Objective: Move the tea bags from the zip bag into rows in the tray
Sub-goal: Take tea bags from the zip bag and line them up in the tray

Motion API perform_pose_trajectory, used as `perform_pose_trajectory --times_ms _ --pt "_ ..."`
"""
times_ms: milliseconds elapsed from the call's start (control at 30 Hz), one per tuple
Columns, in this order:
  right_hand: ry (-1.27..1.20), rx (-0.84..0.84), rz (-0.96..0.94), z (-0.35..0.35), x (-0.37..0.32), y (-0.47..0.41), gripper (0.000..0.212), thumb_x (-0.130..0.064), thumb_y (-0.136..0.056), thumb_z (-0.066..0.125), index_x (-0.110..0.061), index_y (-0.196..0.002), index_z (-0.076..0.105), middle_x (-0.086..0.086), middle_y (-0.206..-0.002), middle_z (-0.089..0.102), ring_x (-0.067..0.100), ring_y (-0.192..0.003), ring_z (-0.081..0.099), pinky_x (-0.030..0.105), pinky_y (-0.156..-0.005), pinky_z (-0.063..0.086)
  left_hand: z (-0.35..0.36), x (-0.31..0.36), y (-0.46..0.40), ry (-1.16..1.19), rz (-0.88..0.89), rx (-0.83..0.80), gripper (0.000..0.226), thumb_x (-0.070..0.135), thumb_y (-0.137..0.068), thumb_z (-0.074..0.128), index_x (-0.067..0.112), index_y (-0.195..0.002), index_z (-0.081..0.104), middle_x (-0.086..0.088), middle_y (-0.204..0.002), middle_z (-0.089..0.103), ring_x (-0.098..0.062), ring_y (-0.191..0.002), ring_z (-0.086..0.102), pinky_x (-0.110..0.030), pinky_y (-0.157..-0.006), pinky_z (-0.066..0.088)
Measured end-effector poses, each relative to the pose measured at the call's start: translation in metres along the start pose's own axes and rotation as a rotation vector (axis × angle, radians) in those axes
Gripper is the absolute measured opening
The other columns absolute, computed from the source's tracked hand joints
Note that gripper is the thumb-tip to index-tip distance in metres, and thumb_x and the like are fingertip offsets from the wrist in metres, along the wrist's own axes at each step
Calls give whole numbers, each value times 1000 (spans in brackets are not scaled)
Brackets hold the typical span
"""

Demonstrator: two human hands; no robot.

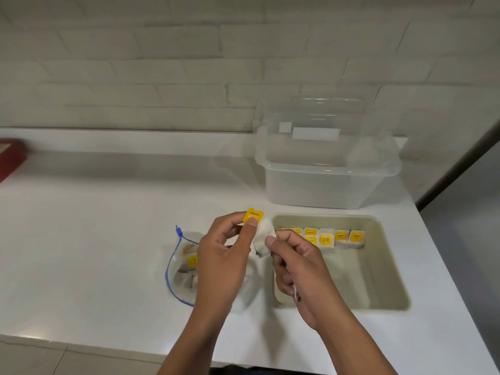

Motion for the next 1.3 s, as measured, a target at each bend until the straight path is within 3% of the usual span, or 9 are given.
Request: perform_pose_trajectory --times_ms 100,300,400,500,667,767,967,1133,1300 --pt "-19 11 0 -19 -3 -3 12 -19 -94 63 -10 -86 65 2 -68 44 13 -46 23 25 -45 15 20 -14 3 76 -90 -1 16 23 -95 66 33 -97 78 7 -100 76 -12 -86 67 -21 -65 52" --pt "-102 56 4 -56 -1 -8 13 -20 -95 64 -20 -82 69 3 -72 47 15 -48 22 24 -45 15 56 -32 9 127 -176 -11 26 13 -98 59 28 -88 79 9 -74 71 -1 -63 56 -21 -61 49" --pt "-143 107 18 -72 3 -9 12 -21 -94 64 -20 -84 69 3 -74 49 15 -48 23 22 -42 18 75 -37 12 96 -160 -114 24 14 -97 61 28 -92 80 -4 -78 71 -8 -68 56 -26 -67 48" --pt "-64 178 21 -90 3 -10 10 -23 -94 65 -15 -89 69 1 -74 52 15 -47 25 24 -44 17 91 -43 12 8 -159 -173 24 16 -96 64 32 -88 80 8 -76 73 -4 -69 61 -25 -72 49" --pt "1 294 11 -116 4 -13 11 -15 -95 59 -9 -88 66 -1 -70 55 15 -44 28 24 -44 20 115 -46 11 -132 -110 -341 12 30 -95 67 35 -98 78 14 -96 76 -5 -86 69 -21 -80 50" --pt "11 313 39 -123 8 -16 15 -14 -96 57 -15 -89 70 0 -58 48 14 -42 25 22 -44 19 125 -50 7 -239 -29 -390 17 42 -86 76 41 -103 76 13 -95 74 -7 -80 67 -19 -76 51" --pt "-22 385 77 -144 12 -22 10 -20 -95 59 -19 -88 66 -3 -67 52 14 -43 26 21 -43 19 141 -53 -11 -322 29 -323 14 20 -95 65 25 -89 76 21 -69 68 1 -63 59 -14 -63 45" --pt "-75 389 134 -161 19 -25 12 -21 -93 58 -16 -95 69 1 -73 46 14 -48 22 23 -45 16 164 -79 -21 -347 -94 -410 22 27 -98 58 26 -80 70 15 -63 63 -8 -62 56 -41 -70 52" --pt "66 364 131 -168 22 -25 10 -23 -89 67 -19 -80 67 1 -64 35 14 -48 22 25 -46 18 180 -88 -17 -345 -147 -530 22 29 -98 57 25 -86 74 13 -72 69 -8 -73 64 -35 -76 53"
Point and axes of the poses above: each hand's wrist, its own y-axis away from the middle knuckle, its own z-axis out of the palm, x = y × z, the point moved 8 cm from there along -y, towards the middle knuckle
